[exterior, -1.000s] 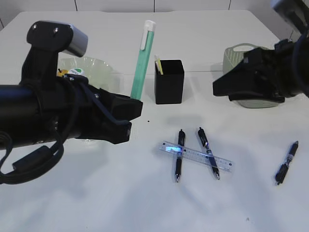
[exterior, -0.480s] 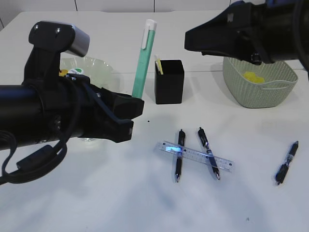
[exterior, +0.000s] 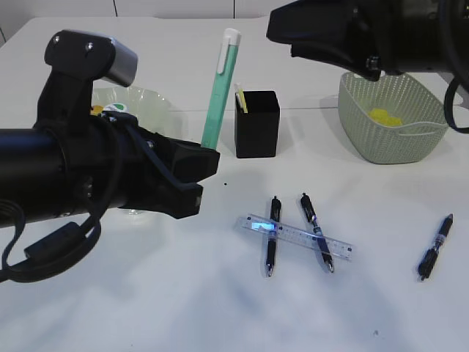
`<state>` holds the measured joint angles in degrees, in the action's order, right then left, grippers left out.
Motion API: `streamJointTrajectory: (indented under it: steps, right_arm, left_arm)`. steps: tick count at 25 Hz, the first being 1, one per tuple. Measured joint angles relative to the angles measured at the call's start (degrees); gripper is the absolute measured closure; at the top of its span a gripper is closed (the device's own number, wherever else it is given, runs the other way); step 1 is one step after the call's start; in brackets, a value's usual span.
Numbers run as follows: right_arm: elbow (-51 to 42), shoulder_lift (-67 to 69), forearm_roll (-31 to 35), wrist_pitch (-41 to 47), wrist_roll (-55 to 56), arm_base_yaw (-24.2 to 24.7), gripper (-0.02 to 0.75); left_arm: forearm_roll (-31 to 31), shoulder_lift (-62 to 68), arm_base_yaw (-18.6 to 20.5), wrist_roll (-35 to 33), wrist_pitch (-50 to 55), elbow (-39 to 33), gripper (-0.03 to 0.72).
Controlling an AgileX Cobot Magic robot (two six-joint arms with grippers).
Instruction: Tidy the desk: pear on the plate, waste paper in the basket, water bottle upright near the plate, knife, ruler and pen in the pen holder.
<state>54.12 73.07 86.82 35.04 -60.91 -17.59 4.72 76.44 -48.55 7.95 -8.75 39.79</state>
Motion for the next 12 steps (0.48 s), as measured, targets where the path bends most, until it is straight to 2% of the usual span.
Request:
streamJointTrajectory:
  steps: [6, 12]
  right_arm:
    - [0.00, 1.74, 3.72, -0.60, -3.74, -3.31, 0.400]
    - [1.90, 2.46, 4.93, -0.87, -5.62, -3.66, 0.400]
  left_arm:
    - [-0.33, 0.00, 0.00, 0.00, 0.00, 0.00, 0.595]
    - [-0.45, 0.00, 0.00, 0.00, 0.00, 0.00, 0.595]
